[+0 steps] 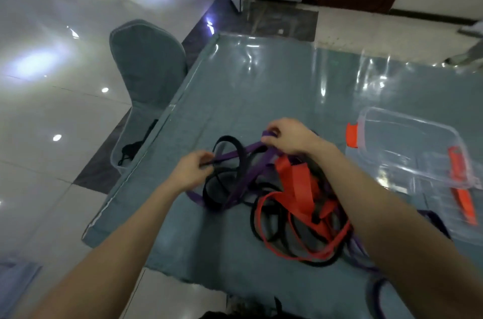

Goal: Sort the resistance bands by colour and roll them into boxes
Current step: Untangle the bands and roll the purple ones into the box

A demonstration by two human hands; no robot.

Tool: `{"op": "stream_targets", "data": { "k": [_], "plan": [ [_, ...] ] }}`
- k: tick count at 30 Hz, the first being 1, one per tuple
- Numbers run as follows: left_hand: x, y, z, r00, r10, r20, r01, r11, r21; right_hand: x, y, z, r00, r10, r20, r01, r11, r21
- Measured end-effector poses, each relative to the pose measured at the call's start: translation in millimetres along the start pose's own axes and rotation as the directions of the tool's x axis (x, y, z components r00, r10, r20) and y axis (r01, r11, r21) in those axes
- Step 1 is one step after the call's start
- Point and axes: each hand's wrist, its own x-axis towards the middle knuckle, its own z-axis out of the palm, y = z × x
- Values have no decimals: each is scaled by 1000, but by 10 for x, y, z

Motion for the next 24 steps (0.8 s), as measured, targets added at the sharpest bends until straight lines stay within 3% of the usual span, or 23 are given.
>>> {"op": "stream_targets", "data": {
  "k": [3,5,9,13,15,16,18,20,22,24],
  "plan": [
    [195,710,-89,980,191,-63,-199,966,-168,-149,-181,-872,983,-29,-181,48,994,98],
    [284,1145,-177,962,271,-30,-265,906,-329,-296,-261,-1371,954,-48,-297,99,982,161],
    [408,1944,-286,900,432,55,-380,840,-388,-657,-303,-2028,917,-90,-389,205,942,265],
    [476,2510,-182,846,494,201,-394,833,-389,-863,-220,-2306,853,-89,-514,311,877,365],
    [483,2698,-94,828,527,191,-370,770,-520,-841,-69,-2297,807,23,-590,327,814,480],
    [503,2757,-66,858,488,159,-297,724,-622,-821,37,-2222,782,125,-610,323,757,569],
    [532,2824,-83,932,345,109,-101,537,-837,-787,271,-1892,769,323,-552,233,663,712],
    [592,2801,-155,972,212,103,39,287,-957,-771,430,-1314,833,394,-388,40,657,753],
    [620,2714,-256,987,108,121,112,90,-990,-757,400,-650,930,333,-158,-91,622,778],
    [600,2601,-351,989,25,146,147,-25,-989,-663,243,-110,979,204,-17,-110,593,798]
  ]
}}
